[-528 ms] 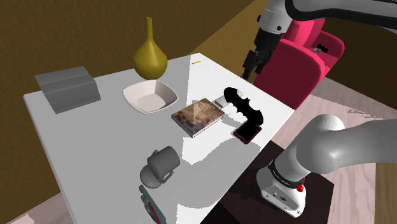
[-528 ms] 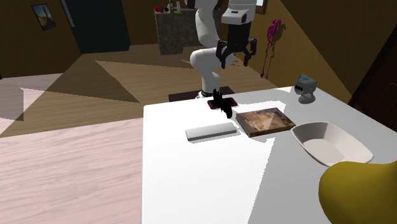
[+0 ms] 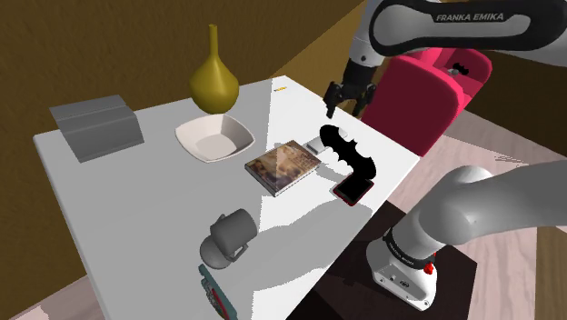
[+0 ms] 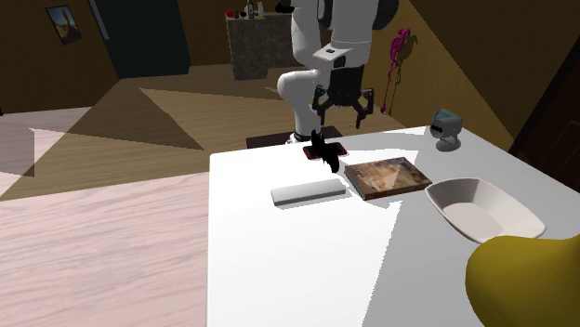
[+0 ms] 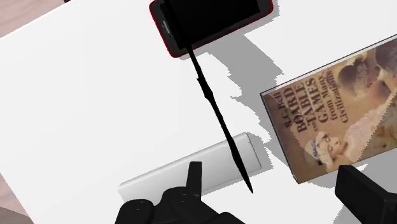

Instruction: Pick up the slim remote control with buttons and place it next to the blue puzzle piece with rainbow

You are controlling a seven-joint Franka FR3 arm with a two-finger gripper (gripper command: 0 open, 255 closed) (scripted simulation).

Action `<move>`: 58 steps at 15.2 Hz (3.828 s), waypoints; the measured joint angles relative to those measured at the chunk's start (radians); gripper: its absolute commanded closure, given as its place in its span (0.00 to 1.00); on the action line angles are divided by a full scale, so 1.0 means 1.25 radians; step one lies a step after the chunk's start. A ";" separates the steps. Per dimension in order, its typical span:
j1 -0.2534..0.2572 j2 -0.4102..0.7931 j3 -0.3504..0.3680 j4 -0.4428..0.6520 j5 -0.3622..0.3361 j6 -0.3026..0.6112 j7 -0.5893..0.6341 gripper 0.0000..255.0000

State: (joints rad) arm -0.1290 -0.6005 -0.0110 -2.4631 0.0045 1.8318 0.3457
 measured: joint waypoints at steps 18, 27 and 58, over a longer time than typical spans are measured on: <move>-0.204 0.310 0.029 -0.059 -0.016 0.384 0.589 0.00; -0.203 0.338 0.030 -0.073 -0.017 0.426 0.593 0.00; -0.201 0.219 0.029 0.035 -0.011 0.200 0.588 1.00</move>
State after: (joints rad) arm -0.3807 -0.3265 0.0255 -2.4193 -0.0096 2.0812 1.0810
